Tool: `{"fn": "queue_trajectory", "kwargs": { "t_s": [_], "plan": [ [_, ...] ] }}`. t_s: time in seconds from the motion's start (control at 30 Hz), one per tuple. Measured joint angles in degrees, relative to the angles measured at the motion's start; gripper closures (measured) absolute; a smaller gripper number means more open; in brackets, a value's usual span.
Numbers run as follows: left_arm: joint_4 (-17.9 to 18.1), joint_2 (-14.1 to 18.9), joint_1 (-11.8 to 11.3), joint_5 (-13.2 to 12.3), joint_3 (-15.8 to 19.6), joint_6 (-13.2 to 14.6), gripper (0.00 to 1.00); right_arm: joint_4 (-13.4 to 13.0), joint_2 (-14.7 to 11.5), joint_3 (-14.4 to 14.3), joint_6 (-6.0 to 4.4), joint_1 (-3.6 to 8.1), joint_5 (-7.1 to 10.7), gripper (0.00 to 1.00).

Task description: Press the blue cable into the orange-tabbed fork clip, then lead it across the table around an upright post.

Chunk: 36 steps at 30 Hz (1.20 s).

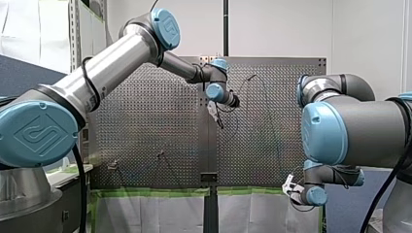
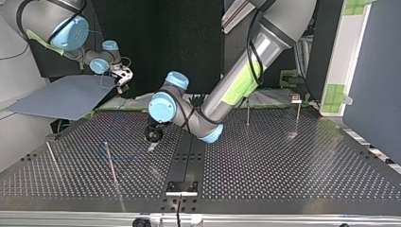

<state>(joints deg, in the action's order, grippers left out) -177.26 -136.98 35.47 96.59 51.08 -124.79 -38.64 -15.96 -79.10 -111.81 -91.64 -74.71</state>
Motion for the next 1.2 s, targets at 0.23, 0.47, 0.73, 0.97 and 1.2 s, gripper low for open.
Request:
{"fn": "queue_trajectory", "kwargs": {
  "t_s": [0.23,0.47,0.73,0.97,1.2],
  "plan": [
    [-3.8,0.0,0.4,0.1,0.0,0.2,0.00,0.5,0.0,0.0,0.44,0.08,0.22,1.00],
    [-8.0,-0.1,1.2,3.3,0.4,1.4,0.00,0.5,0.0,-0.1,0.51,0.07,0.44,1.00],
    [-12.8,-0.3,1.7,4.9,4.2,1.1,0.00,0.5,0.0,0.0,0.52,-0.07,0.46,1.00],
    [-15.4,-0.6,1.7,4.7,6.3,1.0,0.00,0.5,0.0,0.0,0.52,-0.23,0.51,1.00],
    [-16.3,-0.9,2.0,5.8,6.4,1.2,0.00,0.5,0.0,0.0,0.47,-0.20,0.53,1.00]
  ]
}}
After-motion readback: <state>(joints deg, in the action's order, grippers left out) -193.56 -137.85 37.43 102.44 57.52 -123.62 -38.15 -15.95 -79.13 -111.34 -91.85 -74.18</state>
